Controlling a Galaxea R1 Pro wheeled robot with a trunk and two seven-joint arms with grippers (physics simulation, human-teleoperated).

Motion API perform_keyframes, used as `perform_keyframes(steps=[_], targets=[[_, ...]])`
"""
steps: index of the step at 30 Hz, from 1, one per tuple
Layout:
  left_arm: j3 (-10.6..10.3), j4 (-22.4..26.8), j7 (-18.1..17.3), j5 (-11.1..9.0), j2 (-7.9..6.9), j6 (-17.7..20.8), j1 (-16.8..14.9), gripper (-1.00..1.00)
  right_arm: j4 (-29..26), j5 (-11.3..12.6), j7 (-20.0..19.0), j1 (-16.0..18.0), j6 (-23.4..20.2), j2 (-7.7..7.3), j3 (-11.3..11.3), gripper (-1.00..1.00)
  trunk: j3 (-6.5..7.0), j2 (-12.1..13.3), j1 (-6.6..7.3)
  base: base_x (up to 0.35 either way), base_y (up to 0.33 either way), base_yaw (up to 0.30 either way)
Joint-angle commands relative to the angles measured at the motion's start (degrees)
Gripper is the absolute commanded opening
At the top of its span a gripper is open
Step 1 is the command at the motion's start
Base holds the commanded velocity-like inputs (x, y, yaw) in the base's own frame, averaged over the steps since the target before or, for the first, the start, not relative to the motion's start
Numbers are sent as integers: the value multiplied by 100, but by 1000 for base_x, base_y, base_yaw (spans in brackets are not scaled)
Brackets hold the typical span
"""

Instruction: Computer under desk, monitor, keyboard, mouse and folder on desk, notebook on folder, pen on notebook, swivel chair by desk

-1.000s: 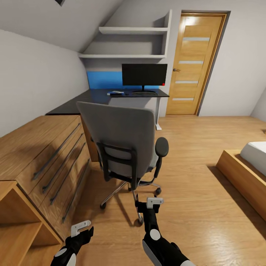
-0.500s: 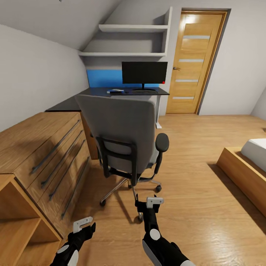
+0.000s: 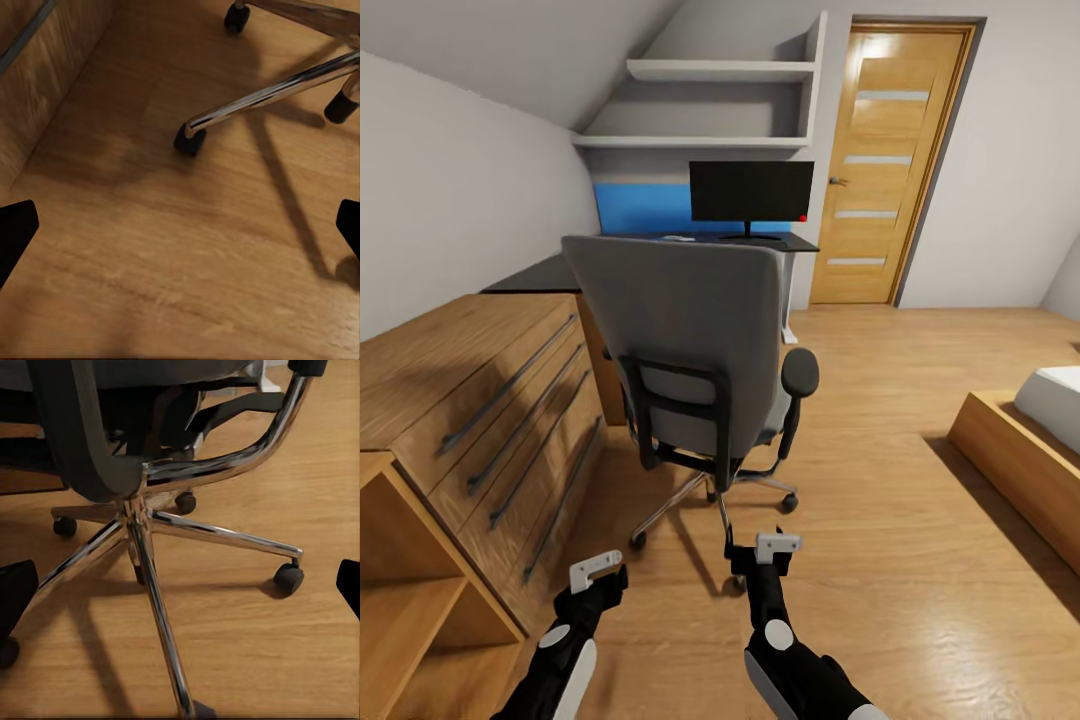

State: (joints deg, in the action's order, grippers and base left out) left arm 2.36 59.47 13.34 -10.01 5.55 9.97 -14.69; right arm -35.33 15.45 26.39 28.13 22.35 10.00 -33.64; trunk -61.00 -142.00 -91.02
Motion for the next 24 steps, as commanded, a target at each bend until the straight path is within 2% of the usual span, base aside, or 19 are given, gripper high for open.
perform_keyframes(steps=[1, 3, 10, 19, 24], targets=[[4, 26, 40, -38, 27, 39, -2, 100, 8, 52, 24, 8, 31, 0, -29, 100, -24, -44, -21, 0, 0, 0], [3, 51, 70, -19, 61, 55, -4, 100, 8, 56, 24, 8, 14, 0, -29, 100, -60, -124, -65, 0, 0, 0], [2, 158, 114, 9, 109, 78, -69, 100, -10, 60, 45, 8, -111, 0, -27, 100, -215, -133, -83, 0, 0, 0], [17, 255, 124, 6, 109, 69, -110, 100, -389, 44, 43, 92, -1027, 0, -17, 100, -414, -145, -107, 0, 0, 0], [38, 263, 125, 1, 106, 62, -114, 100, -628, -12, 56, 127, -1246, 0, -14, 100, -414, -145, -107, 0, 0, 0]])
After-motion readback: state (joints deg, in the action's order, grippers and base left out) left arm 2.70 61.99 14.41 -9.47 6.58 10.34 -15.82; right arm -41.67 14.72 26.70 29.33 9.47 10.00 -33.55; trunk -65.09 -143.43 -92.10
